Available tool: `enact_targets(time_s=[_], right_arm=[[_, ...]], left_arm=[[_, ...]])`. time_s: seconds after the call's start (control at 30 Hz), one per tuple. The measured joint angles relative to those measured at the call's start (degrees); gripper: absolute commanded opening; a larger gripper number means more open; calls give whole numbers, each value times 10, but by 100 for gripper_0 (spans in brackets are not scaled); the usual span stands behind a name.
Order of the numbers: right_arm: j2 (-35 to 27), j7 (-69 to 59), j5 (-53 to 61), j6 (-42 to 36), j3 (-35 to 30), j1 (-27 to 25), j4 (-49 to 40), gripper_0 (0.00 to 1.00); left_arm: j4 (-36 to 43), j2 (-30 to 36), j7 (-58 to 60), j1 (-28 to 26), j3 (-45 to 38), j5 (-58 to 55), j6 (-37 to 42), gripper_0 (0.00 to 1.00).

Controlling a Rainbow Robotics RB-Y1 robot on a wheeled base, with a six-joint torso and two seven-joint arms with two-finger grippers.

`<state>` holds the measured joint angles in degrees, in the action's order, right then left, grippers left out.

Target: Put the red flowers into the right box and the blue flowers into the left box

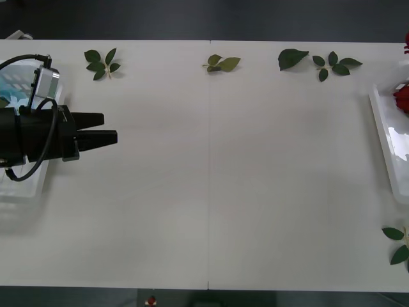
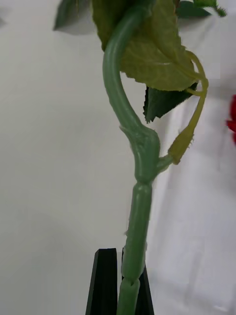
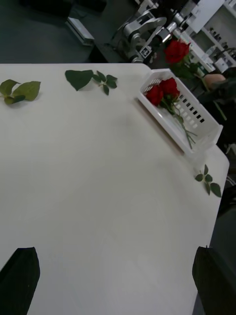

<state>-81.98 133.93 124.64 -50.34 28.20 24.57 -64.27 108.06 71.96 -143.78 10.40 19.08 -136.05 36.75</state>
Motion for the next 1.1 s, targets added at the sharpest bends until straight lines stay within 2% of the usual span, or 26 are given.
enact_targets(time_s=[0.27,0.53,0.57,0.6,0.63,0.67,1.1], right_arm=[[0,-13,-92,30,0,0,96,0],[11,-13,-115,69,0,0,154,0],[14,-13,-115,70,0,0,159,10],[17,-13,-115,70,0,0,162,38],[18,-13,-115,70,0,0,163,72],[20,-13,-115,70,0,0,163,98],[20,-13,-103,71,0,0,151,100]], left_arm=[[85,11,0,0,20,-23,-44,90],[99,11,0,0,30,-23,-44,90],[99,11,0,0,30,-23,-44,90],[99,11,0,0,30,-23,-44,90],[99,11,0,0,30,-23,-44,89],[99,11,0,0,30,-23,-44,90],[99,11,0,-6,30,-22,-44,90]])
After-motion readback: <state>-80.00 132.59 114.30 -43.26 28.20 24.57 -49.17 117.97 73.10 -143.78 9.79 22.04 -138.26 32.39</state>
